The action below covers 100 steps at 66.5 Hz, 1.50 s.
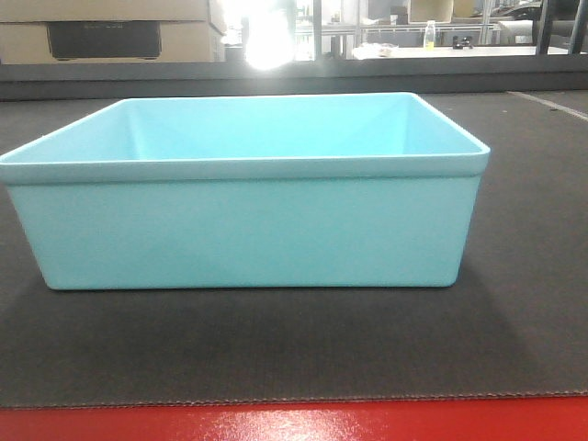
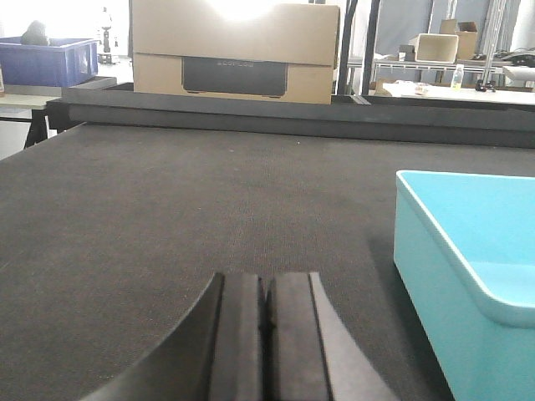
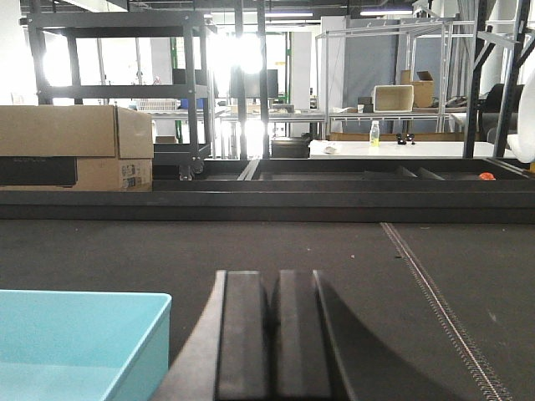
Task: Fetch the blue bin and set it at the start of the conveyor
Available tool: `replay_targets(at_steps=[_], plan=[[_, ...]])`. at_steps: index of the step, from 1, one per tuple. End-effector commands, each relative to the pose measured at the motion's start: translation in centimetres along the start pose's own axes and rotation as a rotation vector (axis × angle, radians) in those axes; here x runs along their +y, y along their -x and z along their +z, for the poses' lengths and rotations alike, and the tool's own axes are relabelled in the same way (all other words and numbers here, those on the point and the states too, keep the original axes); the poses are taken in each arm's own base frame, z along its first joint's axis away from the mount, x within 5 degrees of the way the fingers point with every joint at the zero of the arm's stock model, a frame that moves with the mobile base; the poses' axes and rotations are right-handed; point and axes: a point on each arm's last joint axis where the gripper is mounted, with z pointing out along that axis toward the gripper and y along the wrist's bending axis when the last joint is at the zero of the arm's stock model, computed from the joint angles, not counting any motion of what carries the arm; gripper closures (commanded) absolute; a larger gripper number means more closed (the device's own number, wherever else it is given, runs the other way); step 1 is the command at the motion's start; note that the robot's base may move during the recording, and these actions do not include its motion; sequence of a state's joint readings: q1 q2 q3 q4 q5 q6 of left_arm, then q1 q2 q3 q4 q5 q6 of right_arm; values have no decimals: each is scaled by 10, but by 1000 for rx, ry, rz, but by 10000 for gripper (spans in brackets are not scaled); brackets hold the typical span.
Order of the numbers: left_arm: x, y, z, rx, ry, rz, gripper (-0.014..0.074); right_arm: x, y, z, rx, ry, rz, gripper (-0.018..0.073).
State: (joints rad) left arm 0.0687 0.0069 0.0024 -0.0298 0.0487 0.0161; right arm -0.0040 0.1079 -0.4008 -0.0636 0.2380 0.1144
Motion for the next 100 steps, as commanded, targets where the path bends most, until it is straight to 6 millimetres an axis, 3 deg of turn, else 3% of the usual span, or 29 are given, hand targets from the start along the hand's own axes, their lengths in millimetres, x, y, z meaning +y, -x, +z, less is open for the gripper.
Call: replay_targets(at_steps=[1, 35, 45, 69, 73, 100], plan=[[0, 3, -1, -30, -3, -2, 707, 0, 2, -1, -24, -2, -22, 721], [0, 3, -1, -30, -3, -2, 707, -1, -1, 0, 3, -11, -25, 721], [0, 3, -1, -30, -3, -2, 707, -1, -24, 4, 73, -22, -82, 721], [0, 3, -1, -30, -3, -2, 707, -8, -109, 3, 93, -55, -67, 721], [0, 3, -1, -30, -3, -2, 707, -8, -103, 3, 17, -59, -56, 721], [0, 3, -1, -30, -3, -2, 707, -8, -111, 2, 110, -54, -50, 721]])
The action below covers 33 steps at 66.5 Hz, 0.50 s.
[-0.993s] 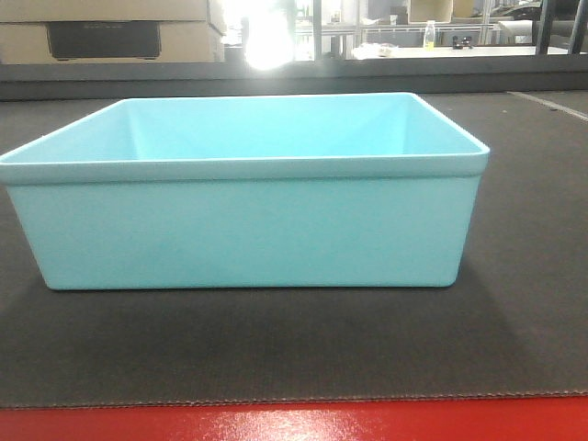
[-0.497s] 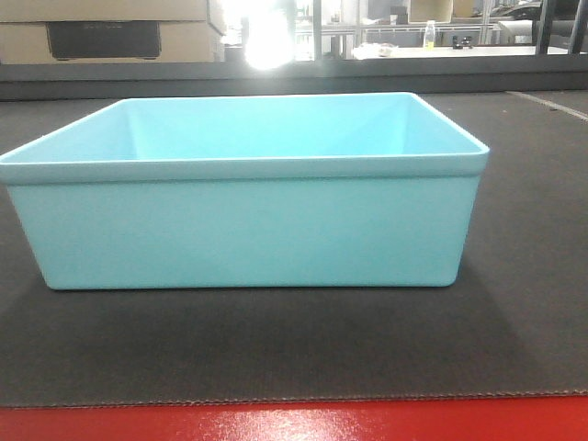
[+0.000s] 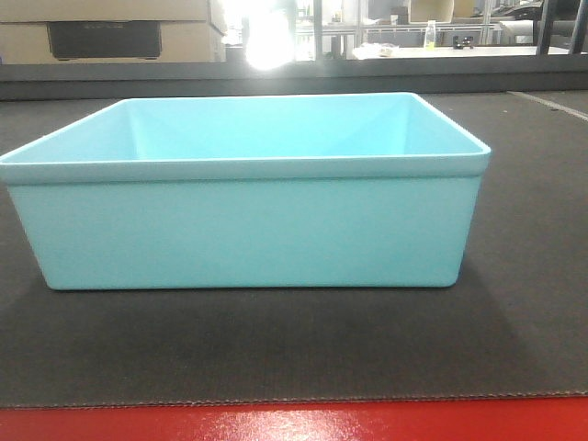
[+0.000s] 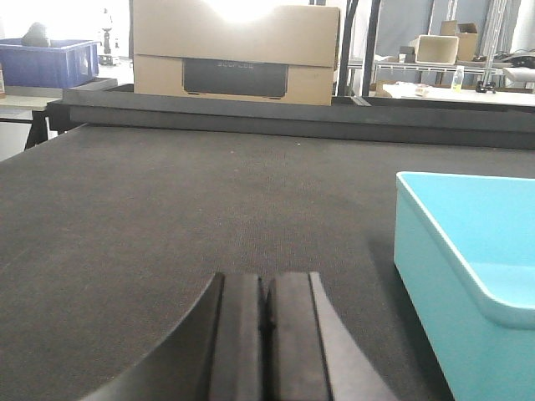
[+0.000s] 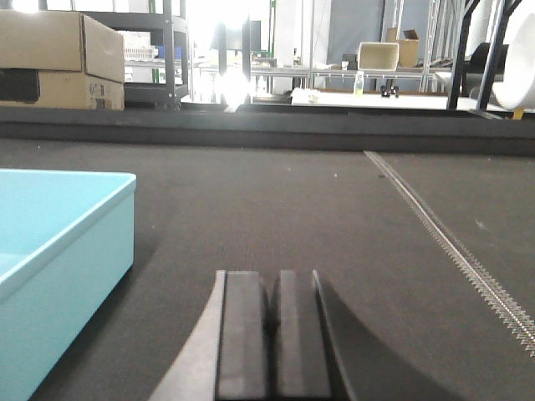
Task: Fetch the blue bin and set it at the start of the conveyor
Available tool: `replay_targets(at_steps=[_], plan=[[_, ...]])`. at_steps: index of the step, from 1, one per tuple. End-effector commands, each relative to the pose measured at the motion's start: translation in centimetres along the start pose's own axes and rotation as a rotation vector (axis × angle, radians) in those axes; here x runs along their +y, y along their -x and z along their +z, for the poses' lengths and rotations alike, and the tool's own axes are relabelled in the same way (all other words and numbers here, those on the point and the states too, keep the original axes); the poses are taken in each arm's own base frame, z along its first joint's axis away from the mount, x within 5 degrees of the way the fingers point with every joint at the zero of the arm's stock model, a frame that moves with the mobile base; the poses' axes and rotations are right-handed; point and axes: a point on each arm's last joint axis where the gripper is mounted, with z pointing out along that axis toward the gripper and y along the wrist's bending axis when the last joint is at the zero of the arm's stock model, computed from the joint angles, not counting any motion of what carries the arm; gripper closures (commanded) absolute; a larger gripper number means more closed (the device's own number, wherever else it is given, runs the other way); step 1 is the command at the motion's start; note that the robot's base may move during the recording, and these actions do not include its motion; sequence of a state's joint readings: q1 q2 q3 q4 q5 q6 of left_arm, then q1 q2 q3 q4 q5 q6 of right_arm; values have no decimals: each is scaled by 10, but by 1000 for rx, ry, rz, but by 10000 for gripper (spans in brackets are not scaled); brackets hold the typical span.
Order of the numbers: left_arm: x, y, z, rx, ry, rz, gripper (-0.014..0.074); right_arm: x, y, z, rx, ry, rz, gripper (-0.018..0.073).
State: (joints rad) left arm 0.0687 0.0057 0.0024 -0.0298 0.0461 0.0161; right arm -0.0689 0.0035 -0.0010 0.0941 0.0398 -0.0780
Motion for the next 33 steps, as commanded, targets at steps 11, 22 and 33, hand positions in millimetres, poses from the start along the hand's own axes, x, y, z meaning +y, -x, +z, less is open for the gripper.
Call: replay_targets(at_steps=[11, 22, 33], plan=[[0, 3, -1, -26, -3, -2, 707, 0, -3, 0, 32, -3, -7, 721], [0, 3, -1, -26, -3, -2, 707, 0, -3, 0, 32, -3, -7, 721], [0, 3, -1, -26, -3, -2, 707, 0, -3, 0, 32, -3, -7, 721]])
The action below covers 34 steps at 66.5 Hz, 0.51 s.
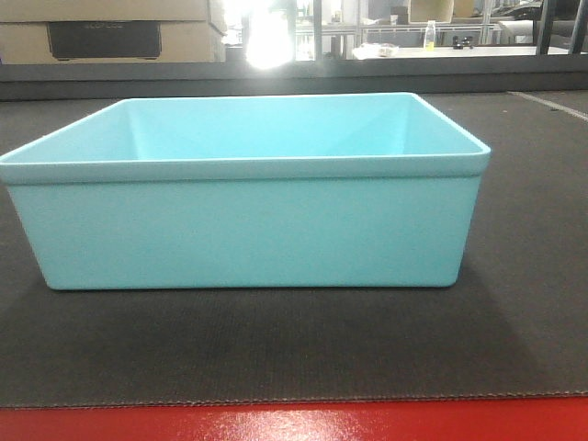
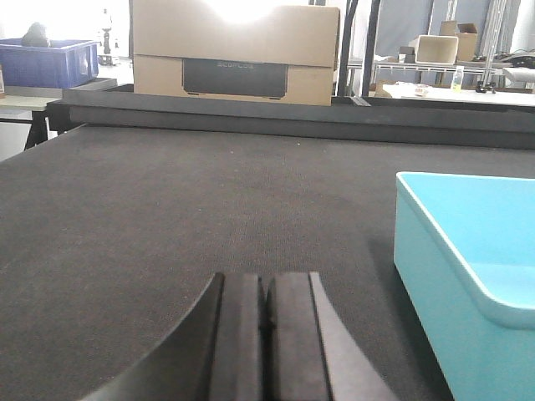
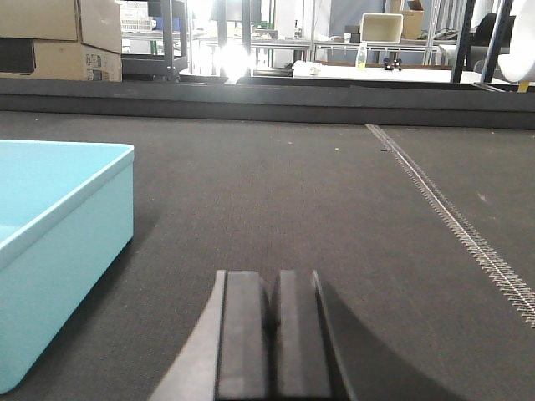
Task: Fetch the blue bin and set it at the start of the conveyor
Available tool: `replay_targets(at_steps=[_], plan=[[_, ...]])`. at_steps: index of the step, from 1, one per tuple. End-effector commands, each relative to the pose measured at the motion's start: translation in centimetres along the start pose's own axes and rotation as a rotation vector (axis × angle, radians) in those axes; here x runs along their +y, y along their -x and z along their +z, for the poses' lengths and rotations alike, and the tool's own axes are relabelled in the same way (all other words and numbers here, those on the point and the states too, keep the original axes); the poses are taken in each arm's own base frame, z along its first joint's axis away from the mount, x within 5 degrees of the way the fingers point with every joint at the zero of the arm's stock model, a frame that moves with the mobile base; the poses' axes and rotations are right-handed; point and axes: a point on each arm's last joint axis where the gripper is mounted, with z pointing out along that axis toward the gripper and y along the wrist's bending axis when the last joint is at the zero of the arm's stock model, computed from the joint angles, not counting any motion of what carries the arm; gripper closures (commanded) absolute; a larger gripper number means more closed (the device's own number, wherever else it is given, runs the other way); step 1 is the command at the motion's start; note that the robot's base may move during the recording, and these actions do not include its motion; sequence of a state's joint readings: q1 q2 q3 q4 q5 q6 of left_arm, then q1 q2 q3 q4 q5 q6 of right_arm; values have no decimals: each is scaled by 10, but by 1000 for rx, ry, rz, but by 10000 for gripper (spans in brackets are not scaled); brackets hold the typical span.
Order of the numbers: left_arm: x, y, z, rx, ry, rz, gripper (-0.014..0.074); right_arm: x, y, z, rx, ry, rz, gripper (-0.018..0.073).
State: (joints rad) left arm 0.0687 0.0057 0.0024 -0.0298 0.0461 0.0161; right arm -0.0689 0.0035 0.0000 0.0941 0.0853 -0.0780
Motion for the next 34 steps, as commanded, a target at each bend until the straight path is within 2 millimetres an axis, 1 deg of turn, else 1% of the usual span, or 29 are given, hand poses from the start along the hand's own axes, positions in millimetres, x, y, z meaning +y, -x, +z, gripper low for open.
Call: replay_targets(at_steps=[1, 34], plan=[[0, 3, -1, -26, -3, -2, 707, 0, 1, 0, -14, -7, -7, 721], [0, 3, -1, -26, -3, -2, 707, 0, 1, 0, -14, -7, -7, 721]])
